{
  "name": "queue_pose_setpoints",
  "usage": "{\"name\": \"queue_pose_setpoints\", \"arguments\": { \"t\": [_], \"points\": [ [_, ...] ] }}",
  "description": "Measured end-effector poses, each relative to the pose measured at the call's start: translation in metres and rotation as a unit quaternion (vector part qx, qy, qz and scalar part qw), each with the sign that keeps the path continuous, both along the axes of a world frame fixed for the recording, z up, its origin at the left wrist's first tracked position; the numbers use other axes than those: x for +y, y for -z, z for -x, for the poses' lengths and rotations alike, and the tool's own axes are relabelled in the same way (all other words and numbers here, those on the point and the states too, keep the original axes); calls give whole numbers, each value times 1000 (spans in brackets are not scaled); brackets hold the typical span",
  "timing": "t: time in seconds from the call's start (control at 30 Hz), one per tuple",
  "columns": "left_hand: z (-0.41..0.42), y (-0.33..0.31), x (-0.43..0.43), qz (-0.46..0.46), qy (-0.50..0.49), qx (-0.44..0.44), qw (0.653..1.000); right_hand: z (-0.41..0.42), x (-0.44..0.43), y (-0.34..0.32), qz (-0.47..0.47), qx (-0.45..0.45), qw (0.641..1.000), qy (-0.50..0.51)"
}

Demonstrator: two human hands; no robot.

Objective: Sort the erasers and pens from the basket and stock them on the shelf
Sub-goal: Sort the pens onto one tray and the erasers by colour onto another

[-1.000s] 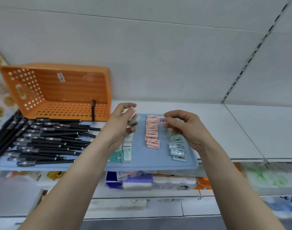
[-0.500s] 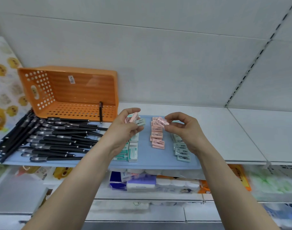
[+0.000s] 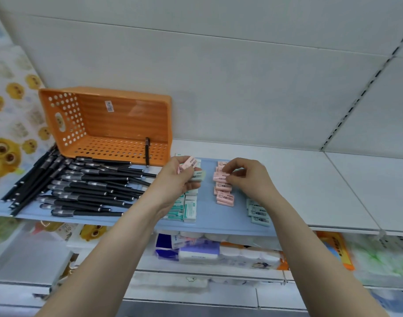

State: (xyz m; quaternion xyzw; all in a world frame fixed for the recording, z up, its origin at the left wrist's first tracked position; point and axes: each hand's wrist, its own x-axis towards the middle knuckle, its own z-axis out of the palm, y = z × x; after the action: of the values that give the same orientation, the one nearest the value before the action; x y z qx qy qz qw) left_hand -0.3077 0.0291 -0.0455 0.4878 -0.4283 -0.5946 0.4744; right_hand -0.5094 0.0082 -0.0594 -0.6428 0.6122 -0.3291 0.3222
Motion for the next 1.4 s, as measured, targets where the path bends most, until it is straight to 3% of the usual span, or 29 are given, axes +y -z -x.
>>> {"name": "queue_pose_setpoints", "arguments": {
  "t": [0.1,0.17,0.3,0.47,0.57,0.7,0.87,0.93,0.97,1.03,1.1,1.13,1.27,1.4],
  "points": [
    [3,1,0,-2,18,-22,1000,-7,0,-3,66,74,995,14],
    [4,1,-1,4,44,-47,998,-10,4,-11,99,-4,995,14],
    [13,-2,-2,19,90,-81,992,-16,14,-26,31,-207,976,-54],
    [18,-5,-5,5,76,-50,996,7,13,-24,-3,-237,971,26],
    [12,-7,-8,2,38,-36,999,21,11,-17,0,-197,977,84],
    [2,-8,-10,12,-7,-18,1000,11,17,-11,-86,-141,985,42],
    [2,-7,-4,30,-9,-14,999,-7,16,-4,-48,99,993,44],
    [3,-6,0,37,-2,-38,999,-7,16,-5,-13,136,990,46],
    [4,-6,2,42,2,-41,998,-6,16,-6,4,106,993,53],
    [8,-7,4,56,14,-40,998,-6,17,-14,3,-52,998,47],
    [13,-7,5,69,31,-44,996,-10,20,-23,-45,-212,976,-1],
    [15,-6,5,75,41,-50,995,-11,21,-26,-56,-243,968,-19],
    [23,-4,5,72,61,-88,992,8,22,-26,-27,-226,973,27],
    [30,-2,6,45,66,-33,996,53,28,-23,-4,-189,972,137]
  ]
}}
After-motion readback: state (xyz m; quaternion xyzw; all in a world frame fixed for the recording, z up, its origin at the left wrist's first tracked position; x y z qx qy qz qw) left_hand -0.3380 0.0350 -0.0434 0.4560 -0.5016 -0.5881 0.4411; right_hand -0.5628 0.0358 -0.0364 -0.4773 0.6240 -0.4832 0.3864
